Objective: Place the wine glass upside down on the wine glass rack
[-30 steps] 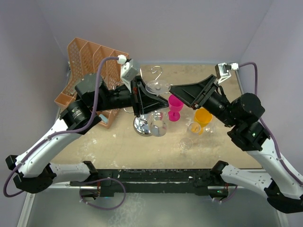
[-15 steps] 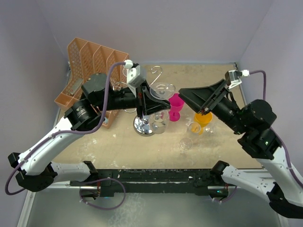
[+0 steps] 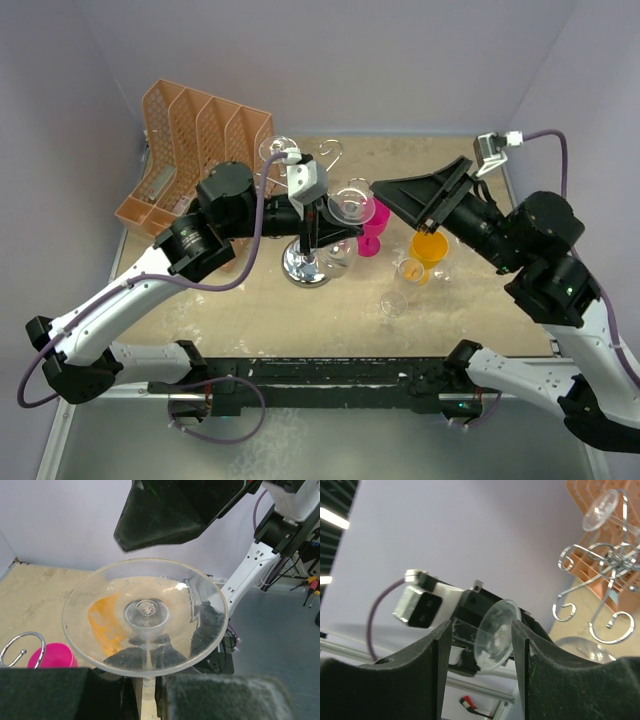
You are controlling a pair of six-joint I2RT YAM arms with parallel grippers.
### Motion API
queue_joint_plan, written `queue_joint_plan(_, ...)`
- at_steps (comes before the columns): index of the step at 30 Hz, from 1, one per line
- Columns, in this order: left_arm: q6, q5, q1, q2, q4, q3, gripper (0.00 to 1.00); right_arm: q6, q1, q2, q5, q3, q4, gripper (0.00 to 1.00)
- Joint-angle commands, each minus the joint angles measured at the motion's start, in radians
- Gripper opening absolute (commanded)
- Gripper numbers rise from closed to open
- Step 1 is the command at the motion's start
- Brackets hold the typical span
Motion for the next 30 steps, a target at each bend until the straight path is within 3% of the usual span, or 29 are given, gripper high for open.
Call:
queue_joint_plan(1,0.067,0.013,-0.003,-0.012,0.119,-0.013,0.00,-0.069,0.003,0.018,0.009,0.044,-0.115,0.52)
queue_joint_plan(7,0.061,0.024,-0.003,-0.021,0.166,-0.046,0.00,-0.097,0.003,0.001,0.107,0.062,-0.197,0.52)
queue_joint_plan(15,0.069,0.025,-0.003,-0.011,0.179,-0.044,0.00,-0.131,0.003,0.016,-0.037,0.021,-0.123,0.43)
queue_joint_plan(26,0.065,0.044,-0.003,-0.001,0.219,-0.075,0.00,0.008,0.002,0.008,-0.100,-0.042,-0.052,0.30)
queue_joint_plan(30,0.064,0.043,-0.004,0.000,0.223,-0.082,0.00,0.078,0.003,0.012,-0.109,-0.067,-0.045,0.20)
